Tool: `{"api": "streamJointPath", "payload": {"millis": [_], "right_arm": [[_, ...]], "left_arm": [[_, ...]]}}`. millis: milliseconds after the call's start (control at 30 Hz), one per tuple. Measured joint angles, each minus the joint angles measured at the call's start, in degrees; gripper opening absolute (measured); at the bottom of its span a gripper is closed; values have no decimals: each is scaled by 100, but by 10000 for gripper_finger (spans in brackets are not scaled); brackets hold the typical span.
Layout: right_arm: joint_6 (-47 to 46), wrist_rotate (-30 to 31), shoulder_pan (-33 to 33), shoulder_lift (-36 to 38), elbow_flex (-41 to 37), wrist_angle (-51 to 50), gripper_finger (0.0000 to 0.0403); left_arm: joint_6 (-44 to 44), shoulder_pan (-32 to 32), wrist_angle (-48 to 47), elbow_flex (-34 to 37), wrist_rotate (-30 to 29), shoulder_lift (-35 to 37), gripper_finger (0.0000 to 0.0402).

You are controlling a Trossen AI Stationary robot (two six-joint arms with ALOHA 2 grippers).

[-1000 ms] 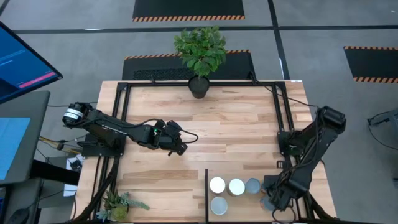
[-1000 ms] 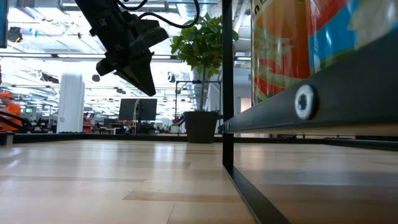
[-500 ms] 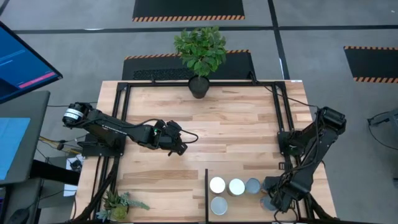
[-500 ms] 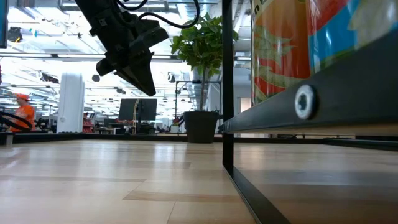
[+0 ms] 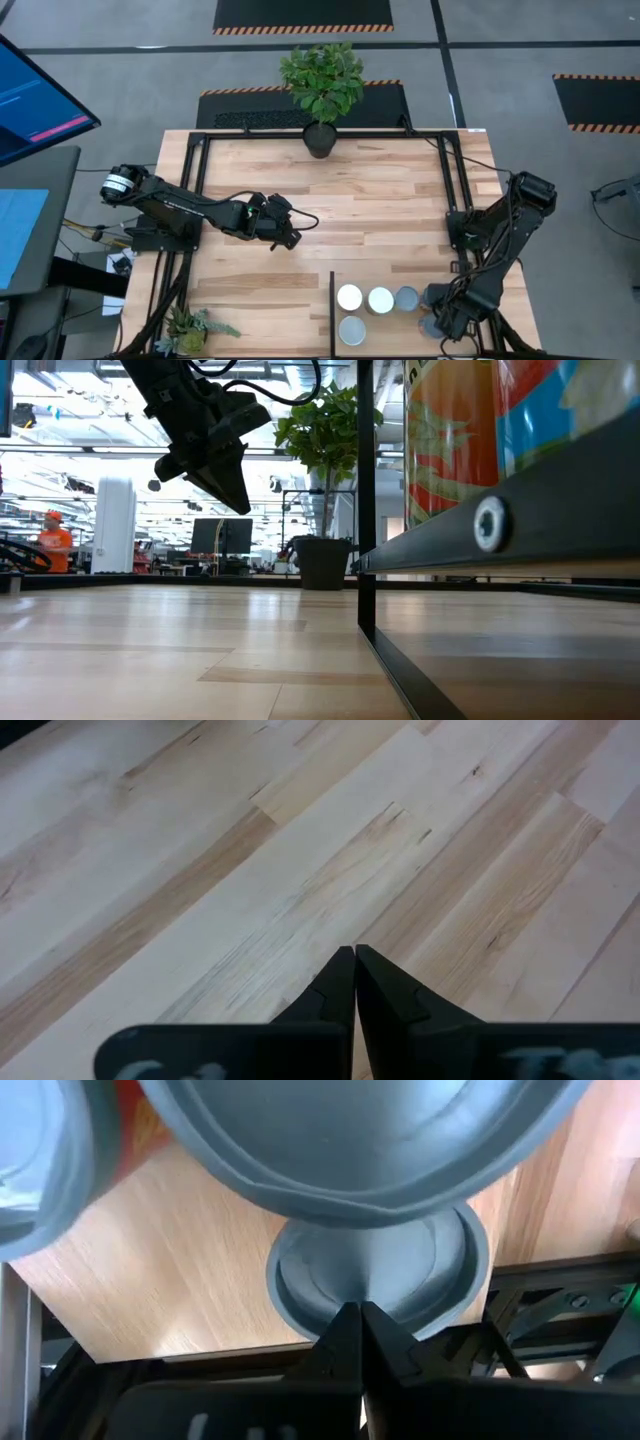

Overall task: Pick and place cans onto a shelf
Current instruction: Adjust the cans on the shelf

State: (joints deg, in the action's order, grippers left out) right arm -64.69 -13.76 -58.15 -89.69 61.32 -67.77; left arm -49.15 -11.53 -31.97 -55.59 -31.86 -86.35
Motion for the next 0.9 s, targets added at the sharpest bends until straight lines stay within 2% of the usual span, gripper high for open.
{"api": "streamJointPath", "payload": {"millis": [900], "right_arm": [[-184, -394, 0, 0, 0, -251, 12]], "left_arm": [[4, -2, 0, 0, 0, 0, 0]]}}
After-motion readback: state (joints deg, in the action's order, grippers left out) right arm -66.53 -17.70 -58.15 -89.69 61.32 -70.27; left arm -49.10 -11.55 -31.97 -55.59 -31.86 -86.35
